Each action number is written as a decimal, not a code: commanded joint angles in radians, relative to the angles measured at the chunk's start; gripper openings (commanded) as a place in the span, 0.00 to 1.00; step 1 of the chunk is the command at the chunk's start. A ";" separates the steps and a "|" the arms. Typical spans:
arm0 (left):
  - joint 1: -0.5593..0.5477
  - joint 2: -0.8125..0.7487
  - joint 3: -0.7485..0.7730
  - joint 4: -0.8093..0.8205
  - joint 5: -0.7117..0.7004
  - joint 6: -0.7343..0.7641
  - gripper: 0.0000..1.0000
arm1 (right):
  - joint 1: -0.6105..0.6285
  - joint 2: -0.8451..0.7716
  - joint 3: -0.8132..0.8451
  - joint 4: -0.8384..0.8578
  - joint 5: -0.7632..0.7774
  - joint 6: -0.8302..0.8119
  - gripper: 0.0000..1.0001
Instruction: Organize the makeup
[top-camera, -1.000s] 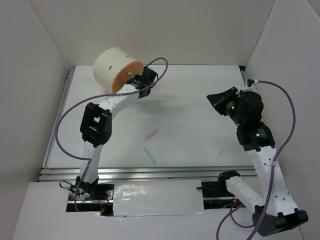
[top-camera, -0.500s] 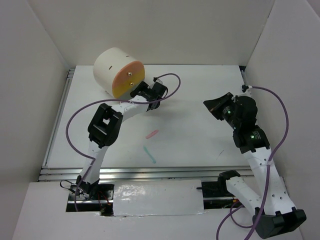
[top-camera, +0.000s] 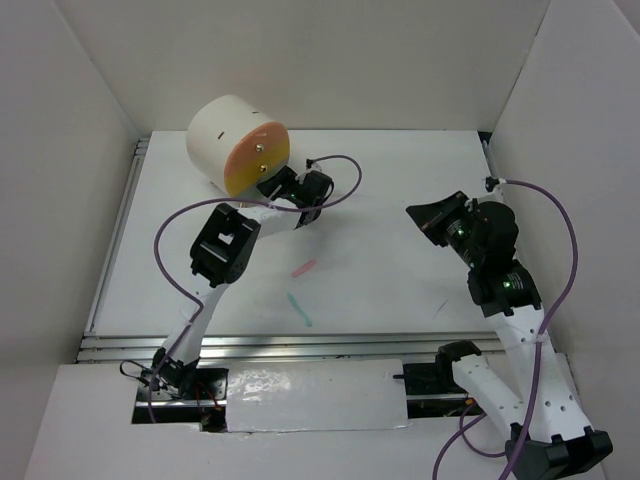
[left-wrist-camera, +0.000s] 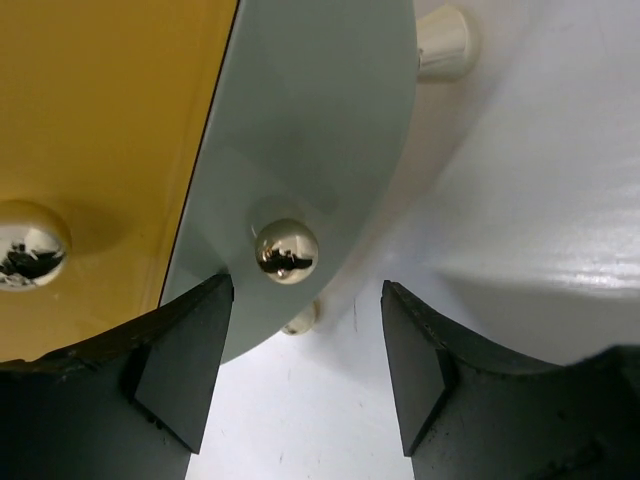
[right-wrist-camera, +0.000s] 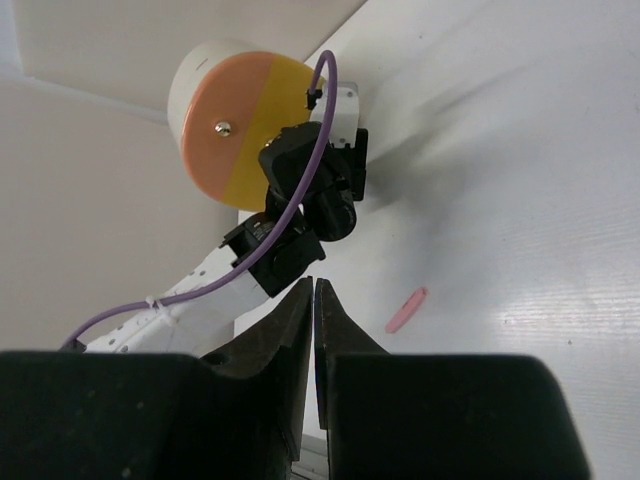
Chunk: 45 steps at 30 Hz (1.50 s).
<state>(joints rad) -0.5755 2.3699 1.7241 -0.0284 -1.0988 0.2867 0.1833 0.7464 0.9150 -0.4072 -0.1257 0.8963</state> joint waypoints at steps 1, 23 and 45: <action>-0.001 0.011 0.022 0.168 -0.050 0.080 0.73 | 0.005 0.002 0.016 0.007 -0.023 0.000 0.11; 0.029 0.054 0.032 0.170 -0.049 0.078 0.47 | 0.008 0.008 0.032 -0.025 -0.046 -0.020 0.11; -0.132 -0.050 0.035 -0.070 -0.032 -0.144 0.00 | 0.008 -0.012 0.019 -0.004 -0.032 -0.020 0.10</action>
<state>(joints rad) -0.6464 2.3764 1.7405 -0.0128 -1.1557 0.2615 0.1837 0.7536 0.9165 -0.4507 -0.1654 0.8852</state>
